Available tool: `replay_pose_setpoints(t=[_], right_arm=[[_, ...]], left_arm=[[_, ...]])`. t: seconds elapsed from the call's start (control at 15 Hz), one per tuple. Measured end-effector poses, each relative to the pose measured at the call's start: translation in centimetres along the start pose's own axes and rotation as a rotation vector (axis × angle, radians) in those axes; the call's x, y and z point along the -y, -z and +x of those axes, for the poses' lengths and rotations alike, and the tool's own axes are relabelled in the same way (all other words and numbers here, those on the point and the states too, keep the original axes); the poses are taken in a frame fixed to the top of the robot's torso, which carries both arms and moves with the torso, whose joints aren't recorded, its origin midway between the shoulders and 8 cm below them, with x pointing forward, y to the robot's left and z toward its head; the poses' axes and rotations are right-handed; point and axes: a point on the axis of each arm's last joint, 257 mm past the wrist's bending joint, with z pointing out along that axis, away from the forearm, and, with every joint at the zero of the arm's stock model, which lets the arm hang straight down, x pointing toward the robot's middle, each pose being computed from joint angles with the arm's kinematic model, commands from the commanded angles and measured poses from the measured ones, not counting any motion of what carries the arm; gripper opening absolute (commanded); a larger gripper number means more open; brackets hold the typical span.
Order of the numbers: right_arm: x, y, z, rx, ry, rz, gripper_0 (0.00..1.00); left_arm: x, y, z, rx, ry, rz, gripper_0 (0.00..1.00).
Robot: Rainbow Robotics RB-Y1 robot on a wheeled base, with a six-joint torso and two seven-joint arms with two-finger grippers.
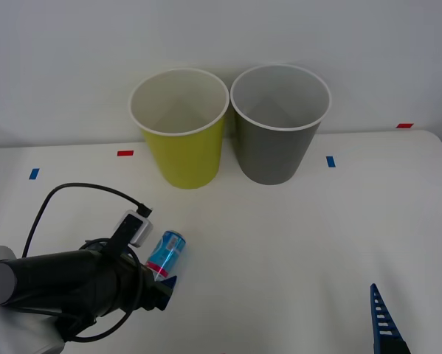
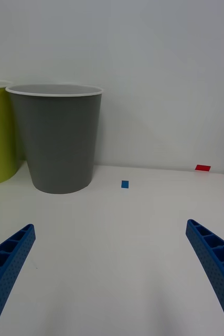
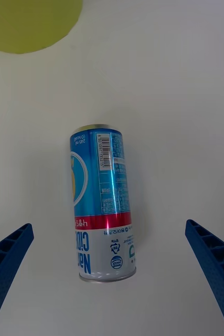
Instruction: Put cans in the gray bin and PET bottles in the light green bin.
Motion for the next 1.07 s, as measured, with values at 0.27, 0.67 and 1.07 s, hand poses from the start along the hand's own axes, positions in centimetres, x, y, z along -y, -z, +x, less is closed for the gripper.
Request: replay_pose_setpoints(t=[0.27, 0.67, 1.07], right_arm=[[0.0, 0.0, 0.0, 0.0, 0.0, 0.0, 1.0], [0.0, 0.0, 0.0, 0.0, 0.0, 0.0, 1.0], [0.0, 0.0, 0.0, 0.0, 0.0, 0.0, 1.0]], left_arm=[[-0.2, -0.3, 0.4, -0.016, 0.006, -0.008, 1.0], [-1.4, 0.1, -0.4, -0.07, -0.03, -0.061, 1.0], [0.3, -1.2, -1.3, -0.08, 0.018, -0.018, 1.0]])
